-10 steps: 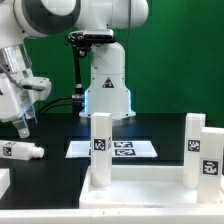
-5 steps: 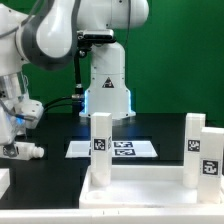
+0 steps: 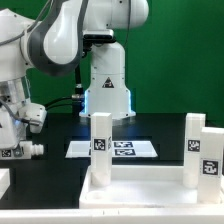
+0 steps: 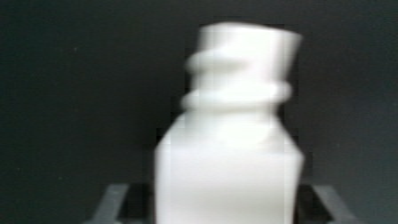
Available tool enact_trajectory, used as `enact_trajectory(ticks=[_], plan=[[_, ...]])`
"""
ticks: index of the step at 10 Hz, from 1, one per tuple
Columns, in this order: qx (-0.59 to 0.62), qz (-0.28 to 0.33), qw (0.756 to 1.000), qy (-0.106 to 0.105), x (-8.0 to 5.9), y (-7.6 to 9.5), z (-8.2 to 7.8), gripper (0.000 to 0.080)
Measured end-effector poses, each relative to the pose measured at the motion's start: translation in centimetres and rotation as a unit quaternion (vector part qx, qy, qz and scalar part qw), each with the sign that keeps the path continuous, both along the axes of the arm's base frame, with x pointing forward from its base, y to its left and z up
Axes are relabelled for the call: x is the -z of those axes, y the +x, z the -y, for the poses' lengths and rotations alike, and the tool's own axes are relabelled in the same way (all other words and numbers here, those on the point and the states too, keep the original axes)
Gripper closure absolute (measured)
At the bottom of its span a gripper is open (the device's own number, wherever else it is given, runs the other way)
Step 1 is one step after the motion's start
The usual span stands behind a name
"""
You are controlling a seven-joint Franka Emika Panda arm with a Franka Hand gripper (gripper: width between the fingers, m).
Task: Assemble desk
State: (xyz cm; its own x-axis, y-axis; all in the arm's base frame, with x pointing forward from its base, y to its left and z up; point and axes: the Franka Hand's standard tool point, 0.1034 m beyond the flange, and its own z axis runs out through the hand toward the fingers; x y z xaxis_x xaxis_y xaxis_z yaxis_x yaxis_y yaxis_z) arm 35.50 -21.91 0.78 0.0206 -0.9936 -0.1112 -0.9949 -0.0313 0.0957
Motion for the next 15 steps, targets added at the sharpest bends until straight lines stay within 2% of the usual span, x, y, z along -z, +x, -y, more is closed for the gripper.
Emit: enact_trajectory(ticks=[1, 2, 3, 4, 5, 7, 8, 9, 10, 11, 14, 15], plan=[[-0.038, -0.002, 0.999, 0.000, -0.5, 0.9, -1.1, 0.0521], [-0.091, 0.009, 0.996, -0.012, -0.9, 1.8, -3.0, 0.0517], [-0.176, -0.001, 0.984, -0.008, -1.2, 2.1, -6.0, 0.0517], [-0.234, -0.007, 0.972, -0.001, -1.5, 2.1, -7.0, 0.0517], [-0.258, -0.006, 0.966, -0.001, -1.4, 1.8, -6.0, 0.0517], [-0.324, 0.000, 0.946, -0.002, -1.3, 1.9, -6.2, 0.0517], [-0.380, 0.013, 0.924, -0.036, -1.1, 1.9, -7.1, 0.0515], [-0.471, 0.021, 0.881, -0.052, -1.1, 1.2, -8.0, 0.0515], [-0.537, 0.024, 0.841, -0.071, -1.2, 0.6, -7.6, 0.0515], [-0.563, 0.020, 0.823, -0.074, -0.9, 0.0, -7.1, 0.0515], [-0.568, 0.018, 0.820, -0.072, -0.8, -0.2, -6.9, 0.0502], [-0.568, 0.017, 0.820, -0.072, -0.7, -0.2, -6.8, 0.0259]])
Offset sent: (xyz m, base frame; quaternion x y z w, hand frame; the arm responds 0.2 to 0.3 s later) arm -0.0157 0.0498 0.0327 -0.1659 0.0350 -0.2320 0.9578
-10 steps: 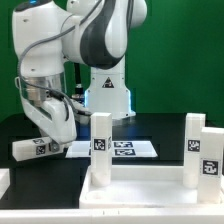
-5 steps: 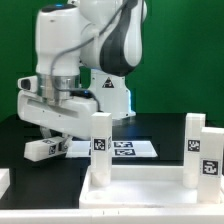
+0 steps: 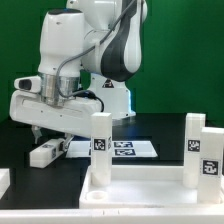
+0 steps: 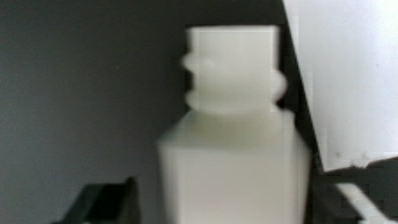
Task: Assemble desk
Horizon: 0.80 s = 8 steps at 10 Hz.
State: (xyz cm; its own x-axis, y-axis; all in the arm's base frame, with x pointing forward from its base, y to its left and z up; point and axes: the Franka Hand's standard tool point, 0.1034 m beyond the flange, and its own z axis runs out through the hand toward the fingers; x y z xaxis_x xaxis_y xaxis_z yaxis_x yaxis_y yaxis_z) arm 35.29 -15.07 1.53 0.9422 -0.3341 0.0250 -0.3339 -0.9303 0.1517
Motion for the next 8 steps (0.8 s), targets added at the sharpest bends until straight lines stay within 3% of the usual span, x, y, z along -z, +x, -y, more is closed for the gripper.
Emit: enact_trajectory(ticks=[1, 2, 3, 4, 6, 7, 8], plan=[[0.000, 0.000, 1.000, 0.000, 0.0, 0.0, 0.0, 0.0259], [0.008, -0.022, 0.999, 0.027, 0.2, -0.2, -0.8, 0.0180], [0.013, -0.050, 0.996, 0.071, -0.8, 0.9, -1.5, 0.0158], [0.019, -0.044, 0.996, 0.080, -2.1, 2.5, -0.7, 0.0152], [0.011, -0.116, 0.983, 0.140, -4.0, 4.3, -0.9, 0.0151], [0.006, -0.145, 0.978, 0.150, -4.3, 5.2, -0.2, 0.0151], [0.009, -0.169, 0.973, 0.159, -4.0, 4.9, -0.3, 0.0151]])
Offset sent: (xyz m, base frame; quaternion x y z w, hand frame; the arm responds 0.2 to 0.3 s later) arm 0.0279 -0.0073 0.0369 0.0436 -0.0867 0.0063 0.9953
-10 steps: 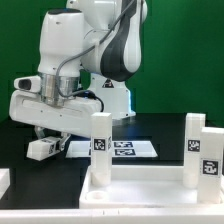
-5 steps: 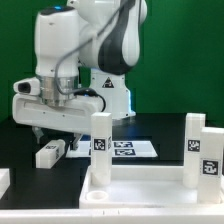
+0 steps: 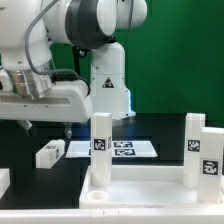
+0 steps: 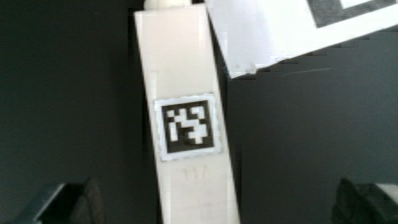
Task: Assemble desk
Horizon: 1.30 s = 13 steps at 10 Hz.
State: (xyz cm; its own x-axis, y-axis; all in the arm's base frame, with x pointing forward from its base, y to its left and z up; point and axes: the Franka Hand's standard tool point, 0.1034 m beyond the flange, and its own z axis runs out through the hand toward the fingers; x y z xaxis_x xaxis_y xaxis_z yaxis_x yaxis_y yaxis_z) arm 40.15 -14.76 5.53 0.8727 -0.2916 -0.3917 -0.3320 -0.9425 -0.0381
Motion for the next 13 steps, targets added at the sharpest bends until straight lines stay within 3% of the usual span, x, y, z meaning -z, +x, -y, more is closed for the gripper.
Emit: enact_trajectory(ticks=[1, 2, 3, 5, 7, 9, 11, 13], plan=[[0.003, -0.033, 0.999, 0.018, 0.0, -0.3, -0.3, 0.0151], [0.004, -0.049, 0.999, 0.022, 0.1, 0.1, 0.0, 0.0151], [-0.009, -0.075, 0.996, 0.045, 0.1, 0.4, 0.2, 0.0151], [-0.030, -0.118, 0.989, 0.083, 0.6, 2.4, 0.3, 0.0151], [-0.022, -0.179, 0.978, 0.100, 0.6, 1.6, 0.5, 0.0151], [0.023, -0.235, 0.968, 0.087, 1.6, 1.0, 1.4, 0.0151], [0.049, -0.298, 0.948, 0.096, 2.1, 1.6, 1.5, 0.0151], [0.065, -0.303, 0.947, 0.084, 3.3, 1.5, 1.5, 0.0151]])
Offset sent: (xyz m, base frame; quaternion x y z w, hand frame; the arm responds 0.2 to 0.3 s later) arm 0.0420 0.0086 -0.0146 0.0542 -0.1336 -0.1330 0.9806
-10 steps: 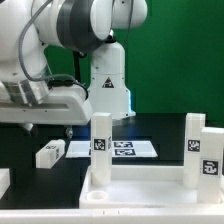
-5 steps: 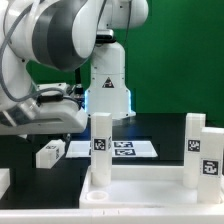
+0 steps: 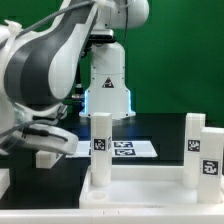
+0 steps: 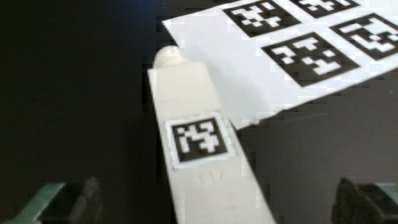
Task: Assemble desk
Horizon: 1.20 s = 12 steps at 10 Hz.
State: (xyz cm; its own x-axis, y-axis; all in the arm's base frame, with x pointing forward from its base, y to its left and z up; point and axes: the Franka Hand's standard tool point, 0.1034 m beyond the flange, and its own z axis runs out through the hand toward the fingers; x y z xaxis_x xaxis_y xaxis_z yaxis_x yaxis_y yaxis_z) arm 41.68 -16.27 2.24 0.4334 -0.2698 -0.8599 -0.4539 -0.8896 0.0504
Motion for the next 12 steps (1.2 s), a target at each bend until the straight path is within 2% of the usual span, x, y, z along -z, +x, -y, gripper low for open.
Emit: enact_trajectory(ticks=[2, 4, 5, 6, 7, 8, 9, 11, 12], plan=[[0.004, -0.002, 1.000, -0.011, 0.9, -0.9, -0.3, 0.0151], [0.005, -0.001, 1.000, -0.011, 0.9, -0.8, -0.1, 0.0153], [0.006, -0.001, 1.000, -0.011, 0.9, -0.8, 0.0, 0.0334], [0.006, -0.001, 1.000, -0.011, 0.9, -0.8, 0.0, 0.0334], [0.007, -0.001, 1.000, -0.011, 0.8, -0.9, 0.1, 0.0519], [0.007, 0.001, 1.000, -0.012, 0.8, -0.8, 0.1, 0.0519], [0.006, 0.008, 1.000, -0.009, 0.0, -0.4, 0.2, 0.0515], [0.009, 0.041, 0.999, -0.001, -4.6, 1.6, 0.4, 0.0515], [-0.008, 0.095, 0.995, 0.000, -6.9, 3.2, 0.3, 0.0515]])
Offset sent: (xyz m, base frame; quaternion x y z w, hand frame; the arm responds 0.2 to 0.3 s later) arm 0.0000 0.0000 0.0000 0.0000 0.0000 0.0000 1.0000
